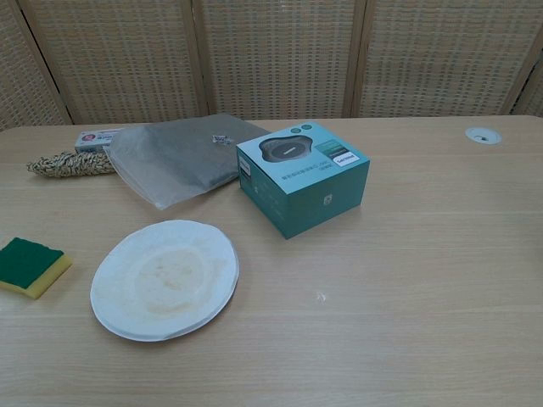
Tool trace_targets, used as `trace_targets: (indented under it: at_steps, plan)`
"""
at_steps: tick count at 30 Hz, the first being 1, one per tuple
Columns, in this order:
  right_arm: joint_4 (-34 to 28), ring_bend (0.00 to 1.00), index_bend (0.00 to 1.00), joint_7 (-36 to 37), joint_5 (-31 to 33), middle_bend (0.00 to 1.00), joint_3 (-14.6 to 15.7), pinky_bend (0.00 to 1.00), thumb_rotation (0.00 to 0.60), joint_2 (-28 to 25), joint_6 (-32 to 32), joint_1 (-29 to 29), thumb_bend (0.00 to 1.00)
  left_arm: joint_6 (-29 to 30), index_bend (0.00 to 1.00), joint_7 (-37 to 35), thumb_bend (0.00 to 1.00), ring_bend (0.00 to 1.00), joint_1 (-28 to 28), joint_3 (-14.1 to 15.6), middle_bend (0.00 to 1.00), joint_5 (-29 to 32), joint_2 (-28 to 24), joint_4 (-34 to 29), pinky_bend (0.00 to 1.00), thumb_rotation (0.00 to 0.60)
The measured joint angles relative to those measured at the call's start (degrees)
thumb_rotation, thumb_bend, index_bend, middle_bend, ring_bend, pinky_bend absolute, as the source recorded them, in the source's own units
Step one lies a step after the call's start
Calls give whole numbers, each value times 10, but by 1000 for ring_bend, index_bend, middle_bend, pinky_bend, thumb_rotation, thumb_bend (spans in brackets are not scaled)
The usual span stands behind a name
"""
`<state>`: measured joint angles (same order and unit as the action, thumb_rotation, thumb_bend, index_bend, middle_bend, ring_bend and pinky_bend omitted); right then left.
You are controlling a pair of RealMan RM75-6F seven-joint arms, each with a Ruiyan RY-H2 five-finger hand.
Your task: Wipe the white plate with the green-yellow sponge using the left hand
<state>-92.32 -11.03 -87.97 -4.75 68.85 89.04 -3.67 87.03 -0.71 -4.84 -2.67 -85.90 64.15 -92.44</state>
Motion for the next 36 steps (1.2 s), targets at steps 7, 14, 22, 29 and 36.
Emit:
trace_targets:
  at_steps: [7,14,22,29,36]
  plan:
    - [0,0,0,2,1,0,1,0,600,-1,1,1,0,-12,0,-3,0,0,-8,-4,0,4,9,19,0,600]
    - [1,0,0,0,10,0,-2,0,600,-1,-7,-1,0,-90,0,-29,0,0,-56,-2,0,-6,32,111,0,600]
    - [9,0,0,-18,30,0,-6,0,600,10,-25,-8,0,-211,6,-88,0,1,-136,22,0,-50,99,295,107,600]
    - [18,0,0,-32,49,0,-11,0,600,19,-40,-15,0,-249,102,-156,0,30,-190,56,38,-99,191,442,136,600]
    - [24,0,0,-36,64,0,-15,0,600,23,-49,-18,0,-276,165,-183,0,68,-216,75,79,-110,239,500,149,600]
